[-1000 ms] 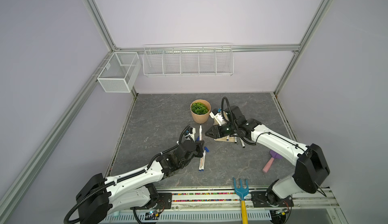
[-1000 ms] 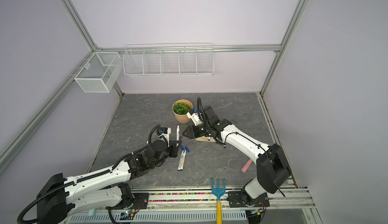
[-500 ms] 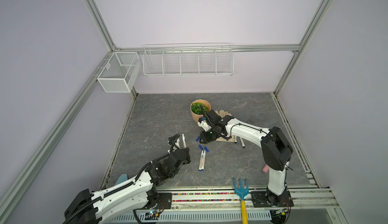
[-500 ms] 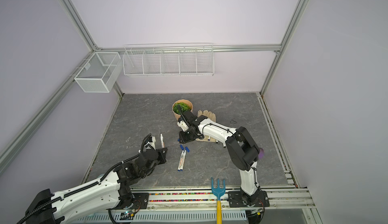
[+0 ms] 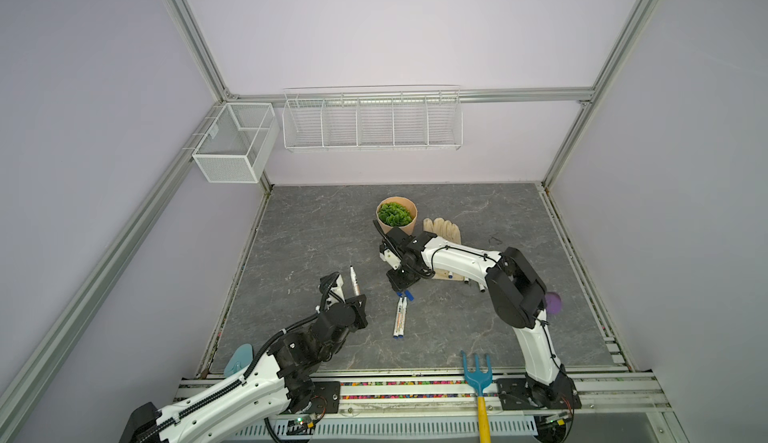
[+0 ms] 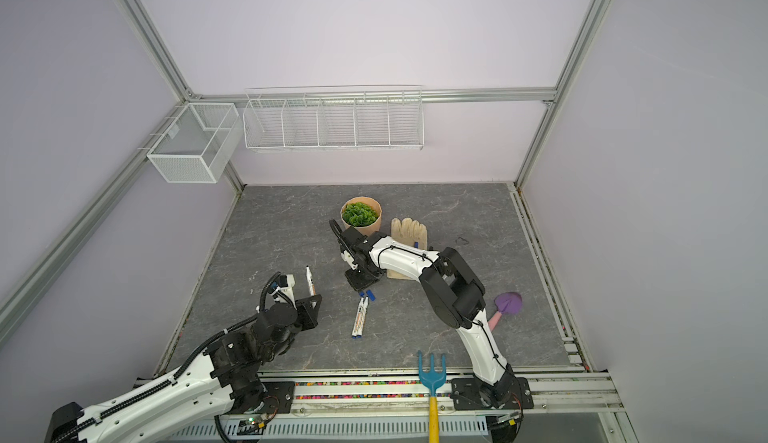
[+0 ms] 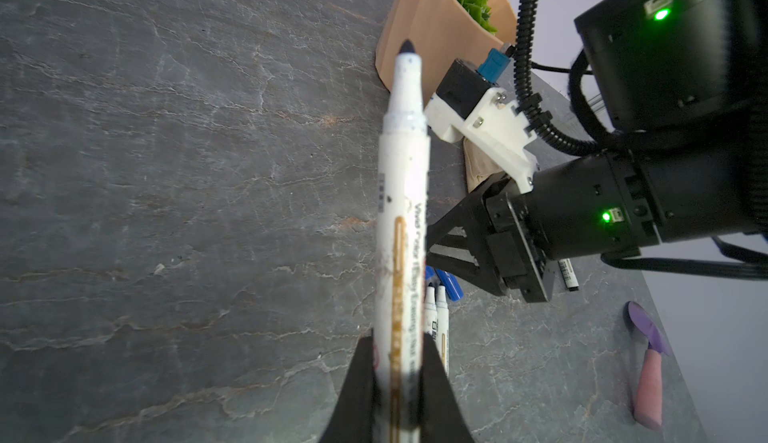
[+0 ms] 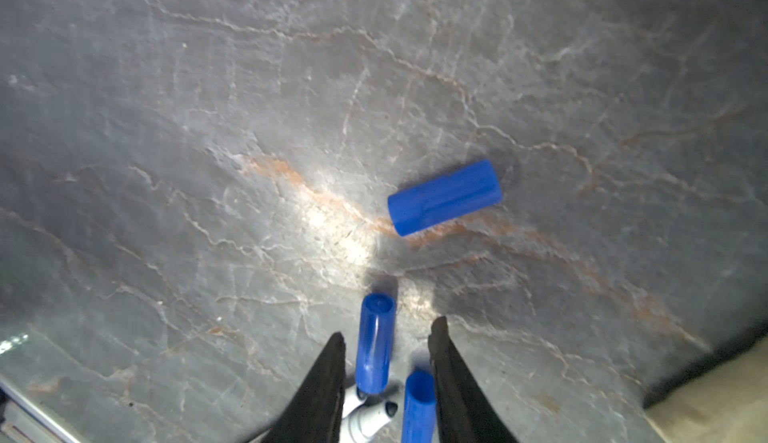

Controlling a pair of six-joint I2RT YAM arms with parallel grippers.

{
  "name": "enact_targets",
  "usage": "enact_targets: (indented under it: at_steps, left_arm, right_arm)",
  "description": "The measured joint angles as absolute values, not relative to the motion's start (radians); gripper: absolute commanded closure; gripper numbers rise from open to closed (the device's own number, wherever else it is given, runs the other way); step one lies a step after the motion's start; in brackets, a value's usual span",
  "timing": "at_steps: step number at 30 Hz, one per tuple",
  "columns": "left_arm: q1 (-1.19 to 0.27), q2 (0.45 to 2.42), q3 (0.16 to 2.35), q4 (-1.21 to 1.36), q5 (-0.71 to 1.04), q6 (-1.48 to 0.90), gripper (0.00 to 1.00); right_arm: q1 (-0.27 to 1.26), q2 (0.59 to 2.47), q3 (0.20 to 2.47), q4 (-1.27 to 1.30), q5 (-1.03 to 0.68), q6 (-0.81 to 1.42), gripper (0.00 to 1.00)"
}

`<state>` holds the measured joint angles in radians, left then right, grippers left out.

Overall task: Insert the pens into the pen caps
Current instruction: 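Lower the right gripper to the loose blue caps and grasp one, then carry the blue cap over the upright marker's tip with the right gripper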

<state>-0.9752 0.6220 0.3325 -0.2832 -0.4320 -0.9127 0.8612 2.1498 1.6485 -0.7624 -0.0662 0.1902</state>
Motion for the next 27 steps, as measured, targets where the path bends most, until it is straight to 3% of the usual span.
enact_targets:
  at_steps: [11, 19, 23, 27]
  left_arm:
    - [-0.975, 0.705, 0.332, -0.281, -0.427, -0.902, 1.00]
    - [-0.975, 0.727, 0.333, -0.268, -0.416, -0.878, 1.00]
    - [-0.975, 0.764, 0.340, -0.248, -0.393, -0.863, 1.00]
    - [-0.975, 0.856, 0.371, -0.200, -0.343, -0.835, 1.00]
  right_arm:
    - [0.912, 2.186, 1.674, -0.793, 0.061, 0.167, 0.77]
    - [0.913, 2.168, 1.649, -0.743, 0.058, 0.166, 0.91]
    - [0.901, 2.045, 1.534, -0.660, 0.038, 0.173, 0.93]
    - [0.841, 1.805, 1.396, -0.557, -0.014, 0.207, 0.93]
